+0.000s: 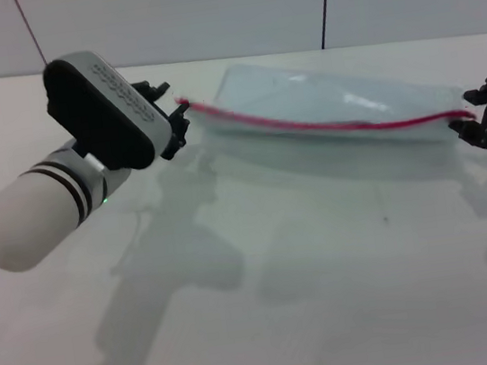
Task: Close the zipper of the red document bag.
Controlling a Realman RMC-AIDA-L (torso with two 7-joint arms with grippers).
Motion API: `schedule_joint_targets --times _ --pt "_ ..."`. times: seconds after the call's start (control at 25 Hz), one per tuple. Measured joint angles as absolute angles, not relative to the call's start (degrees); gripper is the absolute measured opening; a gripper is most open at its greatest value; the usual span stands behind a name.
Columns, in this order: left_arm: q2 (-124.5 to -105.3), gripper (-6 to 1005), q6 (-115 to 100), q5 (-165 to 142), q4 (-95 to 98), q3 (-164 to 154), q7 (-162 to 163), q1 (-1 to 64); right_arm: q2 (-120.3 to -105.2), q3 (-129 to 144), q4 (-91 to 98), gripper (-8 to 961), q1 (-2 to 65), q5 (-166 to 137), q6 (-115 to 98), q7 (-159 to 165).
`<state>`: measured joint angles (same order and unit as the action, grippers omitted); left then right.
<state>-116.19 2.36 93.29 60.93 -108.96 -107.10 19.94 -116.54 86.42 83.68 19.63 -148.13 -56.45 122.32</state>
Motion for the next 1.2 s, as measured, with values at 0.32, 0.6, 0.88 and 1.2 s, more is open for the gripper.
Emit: schedule_joint_targets --times 0.32,0.6,0.88,1.2 --pt "-116.23 400 2.3 99.3 63.5 -107.1 -107.1 19.6 -116.57 86.0 89.8 551 14.2 -140.3 -52.3 122.0" --pt "-116.23 636 3.5 105.1 67.6 -103.7 -107.3 17.2 -116.62 86.6 90.6 692 8.2 -124.5 -40.0 117.5" --pt "-116.47 621 19.2 121.7 67.8 -93.2 -115.1 14.0 -116.62 92.7 81.1 687 6.6 -94.6 -22.2 97.1" --pt "-116.45 616 38.5 151.2 54.7 -89.5 -139.4 13.3 -116.57 92.3 64.3 680 12.2 -54.0 -21.1 64.9"
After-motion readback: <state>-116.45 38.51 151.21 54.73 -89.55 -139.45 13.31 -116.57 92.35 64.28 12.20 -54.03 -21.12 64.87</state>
